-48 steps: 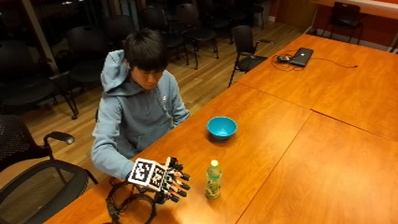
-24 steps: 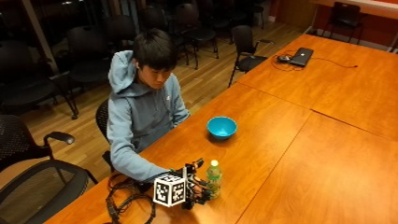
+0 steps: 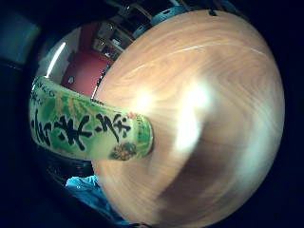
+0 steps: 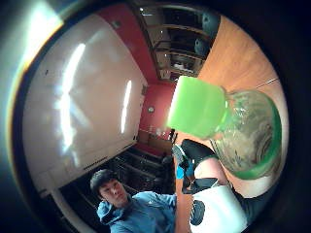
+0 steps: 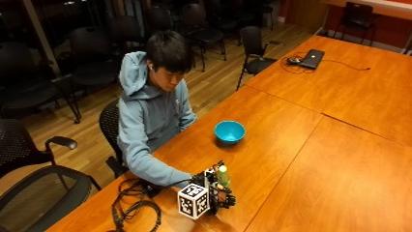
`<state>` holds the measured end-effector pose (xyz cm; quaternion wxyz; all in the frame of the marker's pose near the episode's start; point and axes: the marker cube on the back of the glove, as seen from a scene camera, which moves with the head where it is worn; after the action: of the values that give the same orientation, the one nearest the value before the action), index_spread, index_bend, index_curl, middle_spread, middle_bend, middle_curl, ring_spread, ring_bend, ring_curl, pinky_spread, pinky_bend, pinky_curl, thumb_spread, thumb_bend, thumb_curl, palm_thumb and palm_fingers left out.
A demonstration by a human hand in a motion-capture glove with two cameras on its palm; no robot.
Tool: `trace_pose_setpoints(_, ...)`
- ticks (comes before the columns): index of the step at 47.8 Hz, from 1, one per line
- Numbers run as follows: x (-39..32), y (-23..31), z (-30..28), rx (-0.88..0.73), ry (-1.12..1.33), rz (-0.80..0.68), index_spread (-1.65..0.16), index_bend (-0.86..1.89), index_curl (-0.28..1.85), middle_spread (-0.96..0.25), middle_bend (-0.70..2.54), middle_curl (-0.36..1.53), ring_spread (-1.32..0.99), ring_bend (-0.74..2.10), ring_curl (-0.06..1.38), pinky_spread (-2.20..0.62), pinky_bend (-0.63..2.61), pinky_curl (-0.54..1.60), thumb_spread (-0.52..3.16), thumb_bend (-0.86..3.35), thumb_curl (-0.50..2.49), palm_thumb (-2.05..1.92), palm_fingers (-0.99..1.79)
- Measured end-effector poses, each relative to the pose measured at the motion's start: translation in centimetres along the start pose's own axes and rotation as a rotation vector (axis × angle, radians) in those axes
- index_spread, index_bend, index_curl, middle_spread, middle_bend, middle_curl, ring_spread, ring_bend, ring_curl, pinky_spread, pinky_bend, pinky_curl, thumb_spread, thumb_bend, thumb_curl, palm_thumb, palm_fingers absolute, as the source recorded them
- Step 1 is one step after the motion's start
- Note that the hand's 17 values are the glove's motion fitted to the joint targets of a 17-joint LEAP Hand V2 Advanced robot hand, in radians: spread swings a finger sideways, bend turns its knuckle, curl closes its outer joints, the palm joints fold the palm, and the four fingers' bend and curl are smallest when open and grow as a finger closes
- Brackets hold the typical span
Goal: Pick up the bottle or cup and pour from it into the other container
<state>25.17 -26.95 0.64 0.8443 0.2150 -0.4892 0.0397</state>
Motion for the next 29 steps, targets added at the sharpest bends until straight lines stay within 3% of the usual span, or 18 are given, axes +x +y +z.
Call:
trace_pose_setpoints(15, -0.2, -0.8, 2.1, 0.003, -0.135, 0.015, -0.31, 0.2, 0.22, 0.07, 0.21, 0.33, 0.13, 0.52, 0.29, 0.24, 0.73, 0.3, 0.82, -0.01, 0.38, 0.75, 0.35)
trace_pose_setpoints(24, -0.6, -1.4, 3.2, 0.026, -0.181, 0.028, -0.2, 0.26, 0.29, 0.03, 0.34, 0.38, 0.0, 0.54, 0.3, 0.09, 0.56, 0.25, 0.75, 0.05, 0.46, 0.98, 1.01)
trace_pose_setpoints(29, -1.2, -1.5, 4.3, 0.039, -0.175, 0.032, -0.14, 0.26, 0.35, 0.0, 0.32, 0.41, -0.08, 0.55, 0.35, -0.03, 0.54, 0.27, 0.57, 0.0, 0.5, 1.01, 1.16)
